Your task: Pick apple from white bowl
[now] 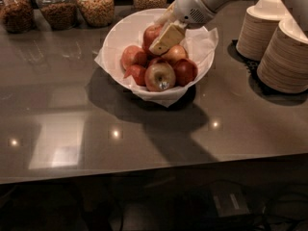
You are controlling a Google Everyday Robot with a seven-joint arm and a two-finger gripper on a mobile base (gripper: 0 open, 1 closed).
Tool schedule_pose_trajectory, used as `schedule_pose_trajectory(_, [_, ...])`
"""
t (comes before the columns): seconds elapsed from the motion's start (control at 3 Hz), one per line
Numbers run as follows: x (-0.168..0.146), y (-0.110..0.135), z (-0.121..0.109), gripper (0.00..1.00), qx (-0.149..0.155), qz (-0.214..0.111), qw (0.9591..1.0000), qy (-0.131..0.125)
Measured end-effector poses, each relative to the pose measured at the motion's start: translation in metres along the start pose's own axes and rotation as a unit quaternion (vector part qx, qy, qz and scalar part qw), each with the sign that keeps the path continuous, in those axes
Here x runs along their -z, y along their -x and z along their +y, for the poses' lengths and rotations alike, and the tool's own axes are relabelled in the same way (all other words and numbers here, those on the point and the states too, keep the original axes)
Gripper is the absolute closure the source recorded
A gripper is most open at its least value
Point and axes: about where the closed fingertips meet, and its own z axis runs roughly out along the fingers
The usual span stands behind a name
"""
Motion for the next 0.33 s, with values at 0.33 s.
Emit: schedule_pose_trajectory(0.33, [0.0246,0.0138,-0.0002,1.0,0.02,-0.011,0.9997,-0.011])
